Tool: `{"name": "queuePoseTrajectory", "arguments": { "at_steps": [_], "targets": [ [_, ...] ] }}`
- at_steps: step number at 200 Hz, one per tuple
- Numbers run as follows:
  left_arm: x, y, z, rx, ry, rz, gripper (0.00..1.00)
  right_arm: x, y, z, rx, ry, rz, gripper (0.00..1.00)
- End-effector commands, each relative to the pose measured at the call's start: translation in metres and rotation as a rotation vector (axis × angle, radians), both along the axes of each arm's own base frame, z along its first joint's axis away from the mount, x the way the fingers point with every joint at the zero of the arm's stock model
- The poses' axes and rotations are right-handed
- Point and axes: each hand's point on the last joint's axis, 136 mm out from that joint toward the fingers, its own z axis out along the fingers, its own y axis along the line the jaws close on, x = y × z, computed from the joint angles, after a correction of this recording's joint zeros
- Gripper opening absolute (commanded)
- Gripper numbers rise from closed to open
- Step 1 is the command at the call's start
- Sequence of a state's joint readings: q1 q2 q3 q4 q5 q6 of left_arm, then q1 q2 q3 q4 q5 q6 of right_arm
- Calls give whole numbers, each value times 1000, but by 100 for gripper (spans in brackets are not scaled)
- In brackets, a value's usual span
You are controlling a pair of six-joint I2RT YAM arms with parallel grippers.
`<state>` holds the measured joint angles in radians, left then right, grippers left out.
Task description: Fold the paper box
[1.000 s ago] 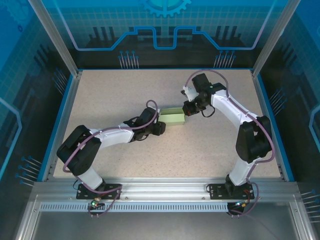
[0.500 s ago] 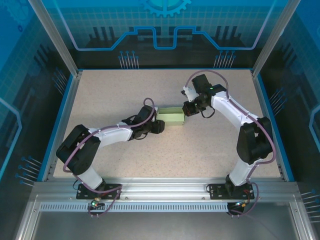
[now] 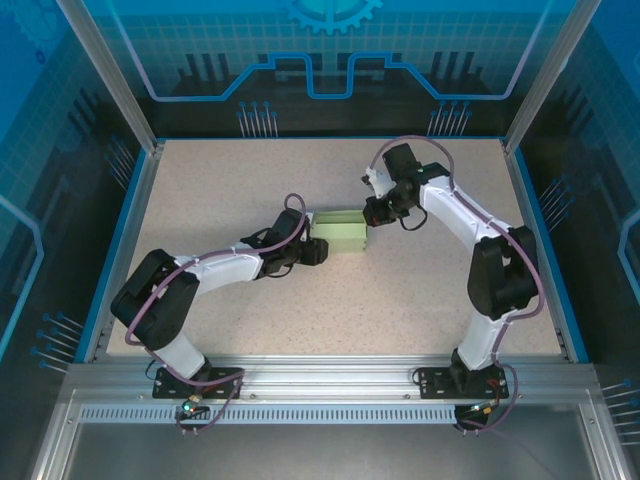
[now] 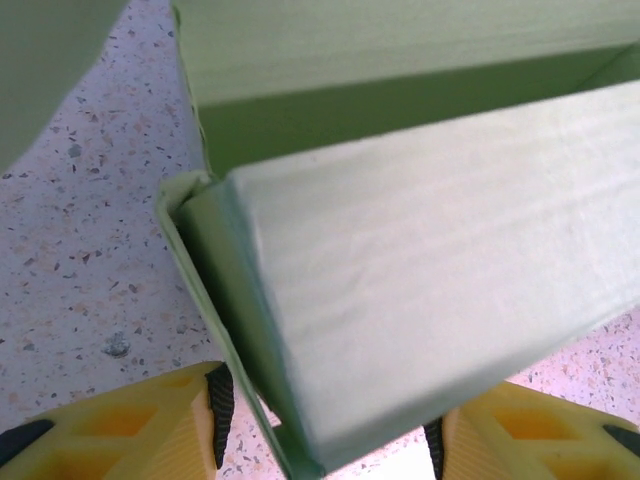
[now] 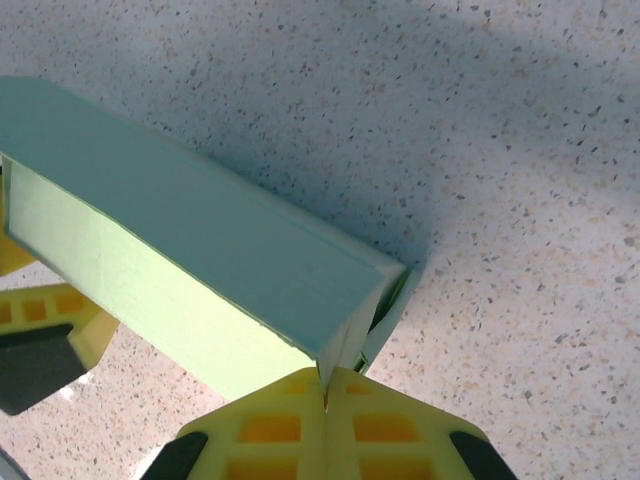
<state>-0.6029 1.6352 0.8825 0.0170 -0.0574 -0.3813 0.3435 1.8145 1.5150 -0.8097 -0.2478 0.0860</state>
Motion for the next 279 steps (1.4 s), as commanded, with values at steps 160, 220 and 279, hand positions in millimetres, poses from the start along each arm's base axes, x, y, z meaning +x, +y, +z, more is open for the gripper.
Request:
{"name": "queuePoseTrajectory", "arguments": {
  "at_steps": [160, 220, 279],
  "targets": [
    [-1, -3, 12, 30, -20, -67, 80, 11, 6, -7, 15, 148, 32, 0],
    [-12, 10, 2, 83, 1, -63, 86, 13, 10, -10, 12, 150, 46, 0],
    [-24, 27, 4, 134, -11, -62, 87, 12, 15, -9, 5, 147, 61, 0]
  ]
}}
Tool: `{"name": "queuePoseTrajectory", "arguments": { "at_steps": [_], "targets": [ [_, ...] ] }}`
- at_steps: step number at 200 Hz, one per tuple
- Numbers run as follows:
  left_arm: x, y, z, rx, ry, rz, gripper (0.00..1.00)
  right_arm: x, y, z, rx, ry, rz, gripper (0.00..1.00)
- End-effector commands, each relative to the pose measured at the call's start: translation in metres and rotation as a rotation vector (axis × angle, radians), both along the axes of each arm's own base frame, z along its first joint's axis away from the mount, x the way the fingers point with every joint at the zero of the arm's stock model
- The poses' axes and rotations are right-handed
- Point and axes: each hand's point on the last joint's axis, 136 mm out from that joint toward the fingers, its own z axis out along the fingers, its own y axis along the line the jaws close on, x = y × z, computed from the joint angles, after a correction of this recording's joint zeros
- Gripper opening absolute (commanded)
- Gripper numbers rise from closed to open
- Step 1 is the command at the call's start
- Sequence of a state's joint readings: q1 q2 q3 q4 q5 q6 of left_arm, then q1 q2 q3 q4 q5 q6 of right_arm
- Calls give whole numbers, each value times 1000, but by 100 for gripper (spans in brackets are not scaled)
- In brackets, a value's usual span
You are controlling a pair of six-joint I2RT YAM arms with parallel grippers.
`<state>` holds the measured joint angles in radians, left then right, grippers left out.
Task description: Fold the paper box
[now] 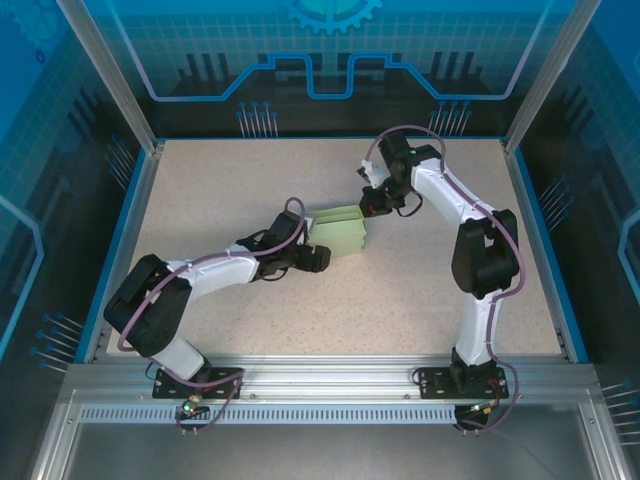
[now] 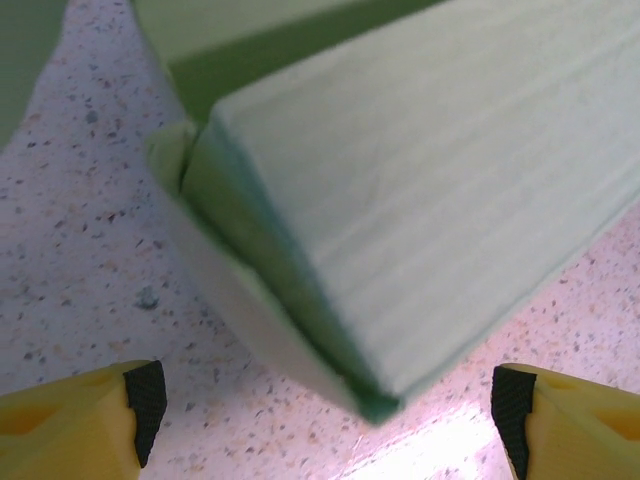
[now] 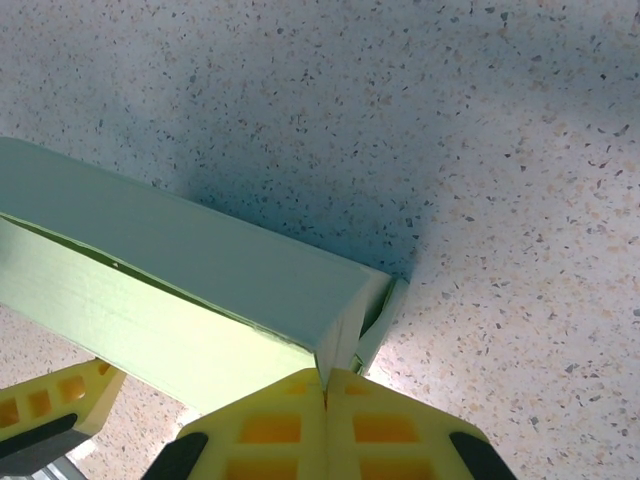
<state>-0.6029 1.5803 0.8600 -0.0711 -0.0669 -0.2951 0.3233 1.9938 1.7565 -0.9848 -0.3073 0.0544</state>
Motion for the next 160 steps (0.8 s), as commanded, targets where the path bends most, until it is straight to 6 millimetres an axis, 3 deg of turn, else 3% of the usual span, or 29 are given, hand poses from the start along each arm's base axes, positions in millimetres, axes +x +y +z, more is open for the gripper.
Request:
{"name": "queuePoseTrajectory", "arguments": {
  "at_steps": [1, 31, 61, 108, 160],
  "targets": [
    [-8, 14, 6, 49, -21, -5, 87, -7, 8, -5, -5, 36, 35, 0],
    [-15, 23, 27, 63, -86, -21, 84, -8, 9, -2, -9, 30, 39, 0],
    [-21, 22, 62, 101, -211, -73, 78, -9, 11, -3, -14, 31, 44, 0],
    [-32, -14, 107, 177, -443, -267, 74, -10, 12, -2, -18, 27, 48, 0],
    [-9, -34, 127, 304, -552, -404, 81, -13, 13, -2, -18, 27, 54, 0]
  ]
}}
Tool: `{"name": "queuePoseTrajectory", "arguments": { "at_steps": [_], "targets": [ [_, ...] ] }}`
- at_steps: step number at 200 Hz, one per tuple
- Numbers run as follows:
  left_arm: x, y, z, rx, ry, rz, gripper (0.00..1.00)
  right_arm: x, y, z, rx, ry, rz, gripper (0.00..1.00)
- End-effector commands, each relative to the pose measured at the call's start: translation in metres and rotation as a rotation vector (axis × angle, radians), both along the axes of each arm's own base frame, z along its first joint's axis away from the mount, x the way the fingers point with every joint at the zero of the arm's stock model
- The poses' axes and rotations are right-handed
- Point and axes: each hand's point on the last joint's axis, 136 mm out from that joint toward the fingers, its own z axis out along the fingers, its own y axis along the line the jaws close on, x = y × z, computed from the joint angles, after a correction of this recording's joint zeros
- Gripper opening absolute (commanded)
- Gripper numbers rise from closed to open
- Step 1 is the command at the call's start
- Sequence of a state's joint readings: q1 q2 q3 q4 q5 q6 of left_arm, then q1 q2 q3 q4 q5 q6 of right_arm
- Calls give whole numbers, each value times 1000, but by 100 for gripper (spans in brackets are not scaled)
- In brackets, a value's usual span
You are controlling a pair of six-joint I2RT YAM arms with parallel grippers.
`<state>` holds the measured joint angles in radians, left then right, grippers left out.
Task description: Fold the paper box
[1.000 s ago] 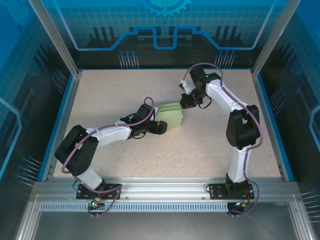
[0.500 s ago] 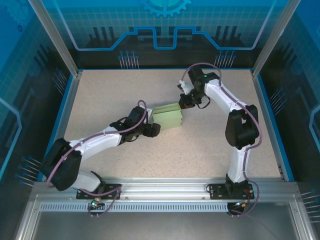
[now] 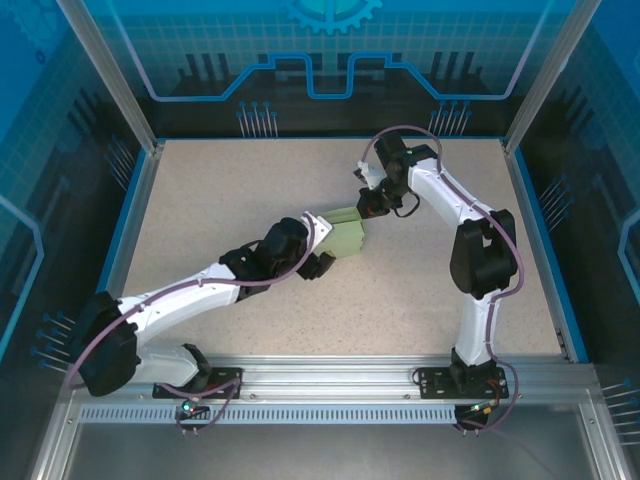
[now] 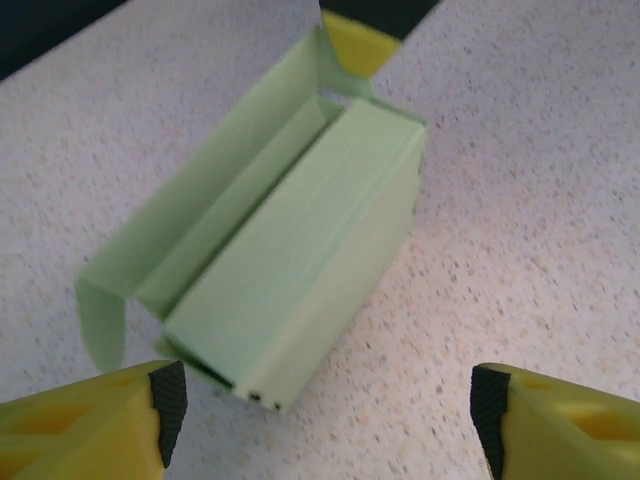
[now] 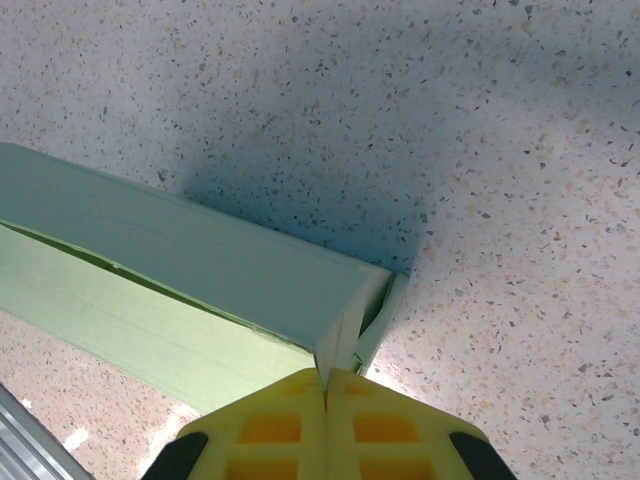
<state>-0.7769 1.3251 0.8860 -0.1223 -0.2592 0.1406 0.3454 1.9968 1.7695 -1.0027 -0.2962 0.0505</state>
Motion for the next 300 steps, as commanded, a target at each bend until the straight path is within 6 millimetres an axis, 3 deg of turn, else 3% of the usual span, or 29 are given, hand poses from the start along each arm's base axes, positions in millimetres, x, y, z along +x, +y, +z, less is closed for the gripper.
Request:
{"name": "queuePoseTrajectory", "arguments": {
  "at_steps": [1, 40, 84, 190, 300],
  "targets": [
    [18, -8, 25, 77, -125, -71, 82, -8, 6, -3, -5, 24, 31, 0],
    [44, -1, 24, 116, -86, -127, 90, -8, 6, -4, -5, 23, 34, 0],
    [57, -2, 22, 82, 24, -236, 99, -9, 5, -6, -9, 27, 40, 0],
    [79, 10, -14, 36, 254, -289, 99, -7, 5, -3, -9, 19, 40, 0],
    [73, 2, -46, 19, 339, -371, 99, -10, 4, -5, -13, 21, 40, 0]
  ]
}}
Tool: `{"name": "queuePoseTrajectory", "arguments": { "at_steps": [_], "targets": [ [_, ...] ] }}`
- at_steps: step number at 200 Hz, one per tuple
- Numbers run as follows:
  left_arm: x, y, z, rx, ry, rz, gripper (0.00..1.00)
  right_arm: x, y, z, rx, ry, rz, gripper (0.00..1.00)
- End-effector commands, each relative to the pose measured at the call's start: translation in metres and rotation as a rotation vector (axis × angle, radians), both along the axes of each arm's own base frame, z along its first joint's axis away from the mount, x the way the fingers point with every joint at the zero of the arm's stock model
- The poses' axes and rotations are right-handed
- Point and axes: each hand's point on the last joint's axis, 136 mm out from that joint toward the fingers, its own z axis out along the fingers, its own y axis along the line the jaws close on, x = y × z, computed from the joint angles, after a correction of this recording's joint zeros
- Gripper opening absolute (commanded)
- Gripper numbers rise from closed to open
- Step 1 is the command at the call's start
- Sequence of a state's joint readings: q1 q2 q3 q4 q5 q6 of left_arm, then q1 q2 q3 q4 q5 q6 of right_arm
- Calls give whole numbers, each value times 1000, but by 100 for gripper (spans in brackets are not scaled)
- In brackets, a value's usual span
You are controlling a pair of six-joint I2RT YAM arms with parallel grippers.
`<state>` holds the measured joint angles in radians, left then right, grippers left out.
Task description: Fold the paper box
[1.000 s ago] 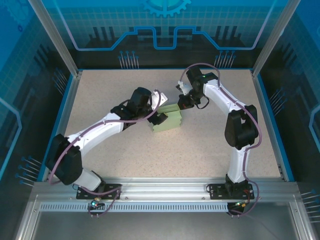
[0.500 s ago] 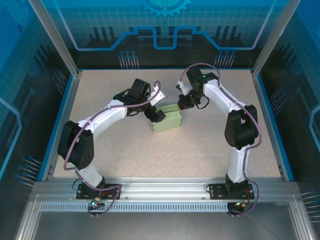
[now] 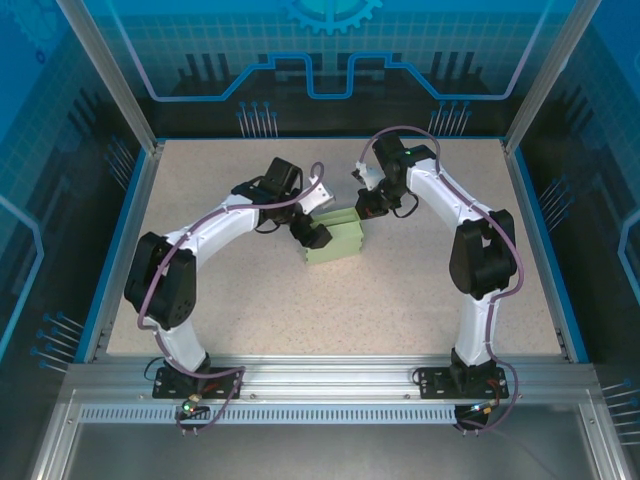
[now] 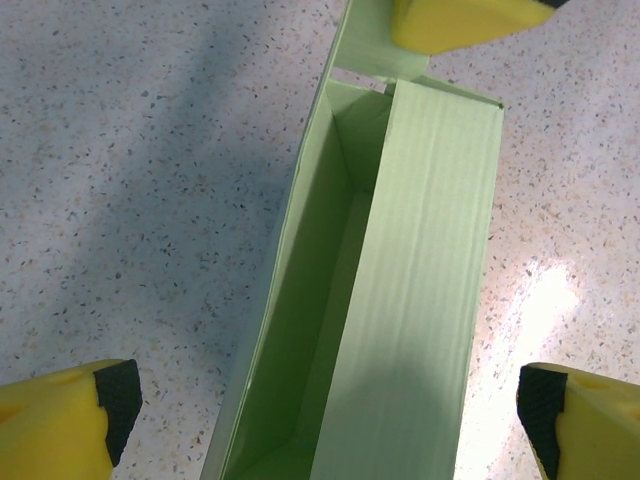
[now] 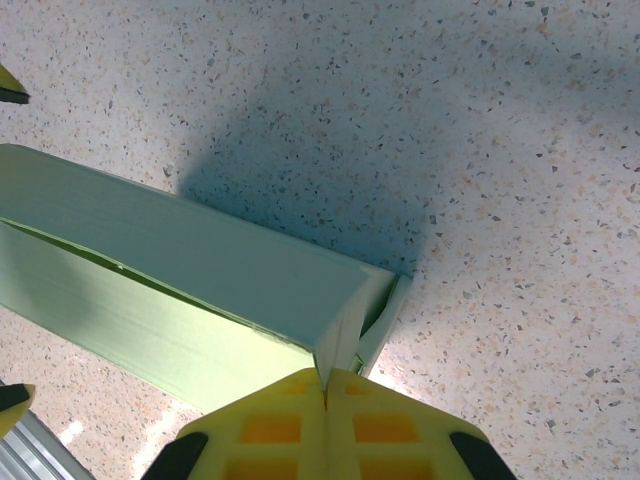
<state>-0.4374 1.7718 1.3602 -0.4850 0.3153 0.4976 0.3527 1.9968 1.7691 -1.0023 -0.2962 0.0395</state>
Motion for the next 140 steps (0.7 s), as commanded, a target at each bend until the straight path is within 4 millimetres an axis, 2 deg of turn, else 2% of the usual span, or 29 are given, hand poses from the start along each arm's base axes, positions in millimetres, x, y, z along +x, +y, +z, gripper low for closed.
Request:
{"name": "queuePoseTrajectory", "arguments": {
  "at_steps": [1, 107, 140],
  "targets": [
    [-3, -3, -9, -10, 18, -52, 99, -8, 1, -5, -13, 26, 22, 0],
    [-8, -6, -36, 16, 10, -122, 99, -8, 1, -6, -13, 29, 20, 0],
    [-7, -7, -41, 24, 18, -119, 91, -9, 0, -6, -13, 30, 19, 0]
  ]
}}
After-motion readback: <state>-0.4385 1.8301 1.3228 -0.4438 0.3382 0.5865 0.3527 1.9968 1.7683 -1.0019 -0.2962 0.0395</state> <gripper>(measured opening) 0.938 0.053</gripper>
